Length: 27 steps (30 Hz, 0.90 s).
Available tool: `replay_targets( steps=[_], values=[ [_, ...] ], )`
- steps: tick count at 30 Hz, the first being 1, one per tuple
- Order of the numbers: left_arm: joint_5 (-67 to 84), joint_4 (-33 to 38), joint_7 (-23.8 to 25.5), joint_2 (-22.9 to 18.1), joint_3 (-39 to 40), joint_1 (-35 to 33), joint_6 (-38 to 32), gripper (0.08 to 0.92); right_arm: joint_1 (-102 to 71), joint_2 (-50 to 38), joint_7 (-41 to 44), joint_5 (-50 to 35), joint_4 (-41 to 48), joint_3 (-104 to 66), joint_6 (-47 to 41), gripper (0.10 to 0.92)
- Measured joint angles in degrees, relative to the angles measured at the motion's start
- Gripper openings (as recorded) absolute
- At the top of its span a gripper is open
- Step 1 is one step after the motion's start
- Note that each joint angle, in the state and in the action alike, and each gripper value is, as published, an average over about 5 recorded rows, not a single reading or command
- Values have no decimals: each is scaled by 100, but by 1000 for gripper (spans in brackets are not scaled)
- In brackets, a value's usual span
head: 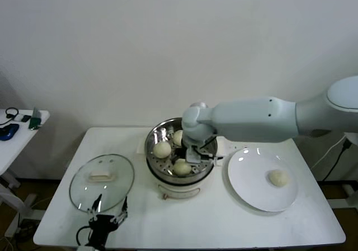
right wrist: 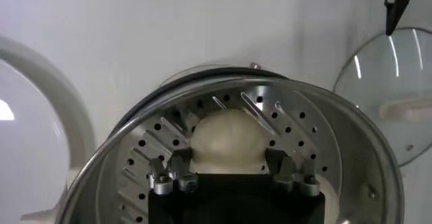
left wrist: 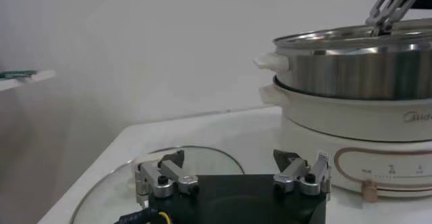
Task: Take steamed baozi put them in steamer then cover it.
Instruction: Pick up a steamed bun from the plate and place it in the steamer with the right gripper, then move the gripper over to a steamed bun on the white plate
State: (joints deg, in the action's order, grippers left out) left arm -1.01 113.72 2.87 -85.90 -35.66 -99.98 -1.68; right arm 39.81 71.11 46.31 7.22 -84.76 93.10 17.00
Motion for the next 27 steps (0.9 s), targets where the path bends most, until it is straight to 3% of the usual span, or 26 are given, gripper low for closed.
replay_targets(
  steps=[7,14,21,27],
  values=[
    [0,39,4,0,12,-23,2,823,370,-146,145,-437,181,58,272,822],
    [7,35,8,37,18,-14,-5,823,1149,-633,562,-1547,480,380,305,823],
    [61,50,25,77,40,27,0,823,1875,-1566,866,-2778,503,1084,-485,823],
    [80,114,46,69,54,52,28,823,1959,-2597,915,-3104,439,1587,-1317,823]
  ],
)
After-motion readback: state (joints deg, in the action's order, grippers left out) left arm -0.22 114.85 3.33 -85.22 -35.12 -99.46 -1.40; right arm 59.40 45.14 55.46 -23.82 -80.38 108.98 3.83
